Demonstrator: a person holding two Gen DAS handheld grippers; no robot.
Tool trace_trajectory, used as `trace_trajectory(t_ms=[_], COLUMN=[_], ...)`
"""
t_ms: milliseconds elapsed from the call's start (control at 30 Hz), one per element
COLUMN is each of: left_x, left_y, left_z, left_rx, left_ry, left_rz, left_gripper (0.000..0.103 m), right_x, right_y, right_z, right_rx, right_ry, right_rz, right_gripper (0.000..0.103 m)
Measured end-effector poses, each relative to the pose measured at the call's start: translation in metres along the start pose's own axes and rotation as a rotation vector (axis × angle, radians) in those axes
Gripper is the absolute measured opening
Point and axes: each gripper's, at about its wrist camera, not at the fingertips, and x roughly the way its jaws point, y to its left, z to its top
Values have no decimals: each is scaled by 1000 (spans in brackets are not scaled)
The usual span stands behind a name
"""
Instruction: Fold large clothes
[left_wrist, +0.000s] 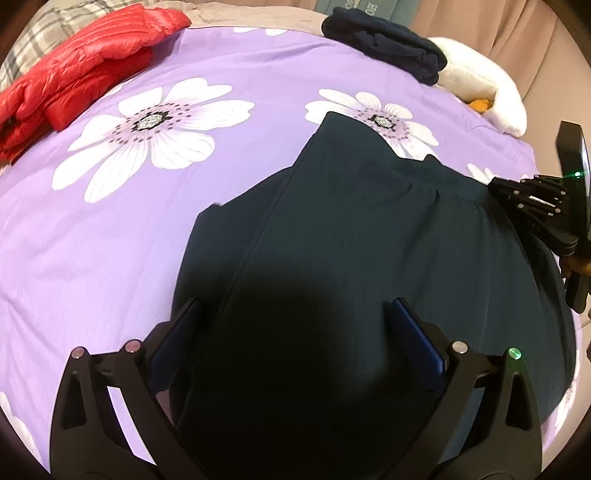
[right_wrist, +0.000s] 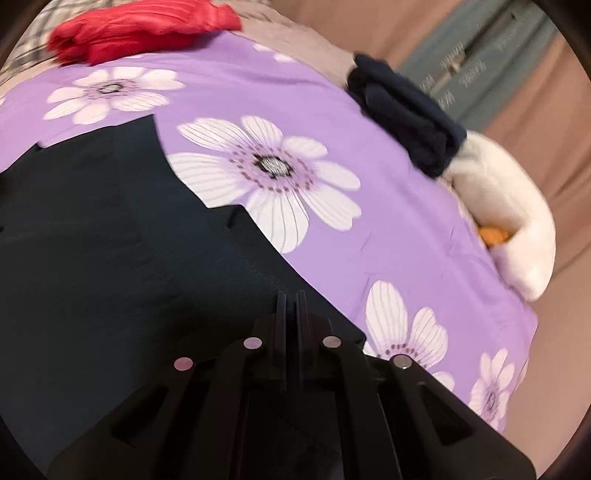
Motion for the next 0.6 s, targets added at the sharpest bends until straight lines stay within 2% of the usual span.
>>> trace_trajectory(t_ms=[133,233,333,433,533,600], left_x=[5,-6,-14,-12,-13,-14], left_y=[-4,-17,-34,-54,-69,-70], left_z=[9,17,24,27,27,31], left_rx=[1,31,74,133,191,188], left_ry=[16,-20,-44,-43,-106,-156], left_rz=[0,-28,-80,-106,-58,-19], left_gripper=[101,101,101,101,101,101], right_x=[24,14,-8,-39,-49,-42], right_y=[13,9,-4,-8,1,8], right_z=[-2,-2,-2,-16,-33,-47], right_rx=[-16,13,107,191,216,223], right_ry=[73,47,-4,-55,-56,-19], right_rz=[4,4,22,120,197,219], right_gripper=[4,12,18,34,36,36])
